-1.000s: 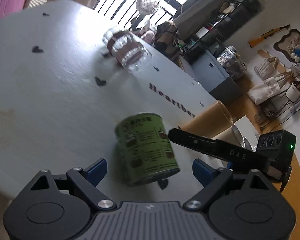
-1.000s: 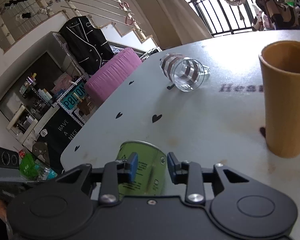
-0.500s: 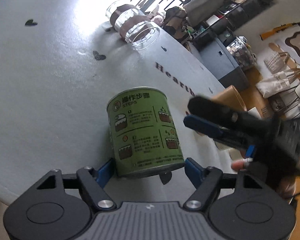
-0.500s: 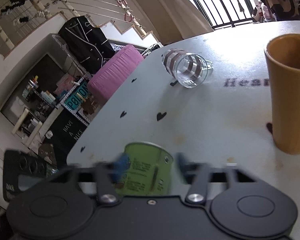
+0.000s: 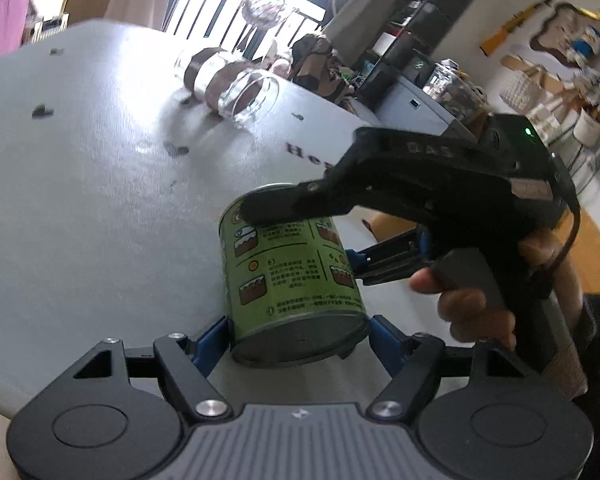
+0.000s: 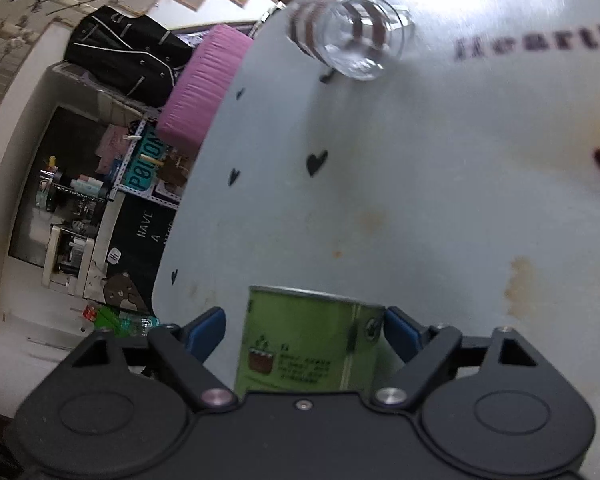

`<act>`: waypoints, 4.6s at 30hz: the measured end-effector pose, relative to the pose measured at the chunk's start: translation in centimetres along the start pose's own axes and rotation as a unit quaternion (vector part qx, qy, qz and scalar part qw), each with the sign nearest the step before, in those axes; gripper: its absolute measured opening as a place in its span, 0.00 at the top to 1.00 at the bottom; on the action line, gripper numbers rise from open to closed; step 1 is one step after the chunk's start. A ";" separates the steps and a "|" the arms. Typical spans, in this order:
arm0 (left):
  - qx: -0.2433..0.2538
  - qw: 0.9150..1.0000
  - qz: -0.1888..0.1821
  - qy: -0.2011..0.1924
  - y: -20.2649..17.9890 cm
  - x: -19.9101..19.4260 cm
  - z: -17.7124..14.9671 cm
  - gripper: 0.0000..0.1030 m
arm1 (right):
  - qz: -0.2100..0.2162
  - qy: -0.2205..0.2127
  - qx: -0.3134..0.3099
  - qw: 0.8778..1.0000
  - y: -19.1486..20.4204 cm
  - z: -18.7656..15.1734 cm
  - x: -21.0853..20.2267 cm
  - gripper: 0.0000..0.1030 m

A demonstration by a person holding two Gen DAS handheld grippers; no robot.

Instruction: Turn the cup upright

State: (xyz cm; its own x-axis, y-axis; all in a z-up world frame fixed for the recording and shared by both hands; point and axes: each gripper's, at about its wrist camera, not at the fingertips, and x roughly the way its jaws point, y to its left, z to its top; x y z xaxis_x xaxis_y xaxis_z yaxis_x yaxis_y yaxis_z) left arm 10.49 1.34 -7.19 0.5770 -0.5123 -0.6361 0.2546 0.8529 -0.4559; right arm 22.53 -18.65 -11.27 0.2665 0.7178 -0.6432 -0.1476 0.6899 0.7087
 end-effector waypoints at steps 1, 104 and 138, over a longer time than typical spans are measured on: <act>0.009 1.000 0.001 -0.003 -0.1 -0.1 0.0 0.26 | 0.000 -0.004 -0.002 1.000 0.0 -0.1 -0.1 0.24; 0.168 0.957 0.149 -0.185 -8.5 -4.5 -2.8 0.00 | -0.325 -0.421 -0.227 0.816 2.4 -19.2 -17.8 0.00; 0.180 0.944 0.166 -0.222 -10.1 -6.4 -4.4 0.00 | -0.339 -0.435 -0.232 0.801 3.0 -21.8 -18.2 0.00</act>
State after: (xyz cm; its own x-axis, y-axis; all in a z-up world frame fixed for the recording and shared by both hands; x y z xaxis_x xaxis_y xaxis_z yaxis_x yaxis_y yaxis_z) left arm 0.79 -4.44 -1.23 0.9191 -0.1856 -0.3475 0.2037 0.9789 0.0159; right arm -3.49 -27.57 -3.73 0.9687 -0.0338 -0.2458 0.0268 0.9991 -0.0316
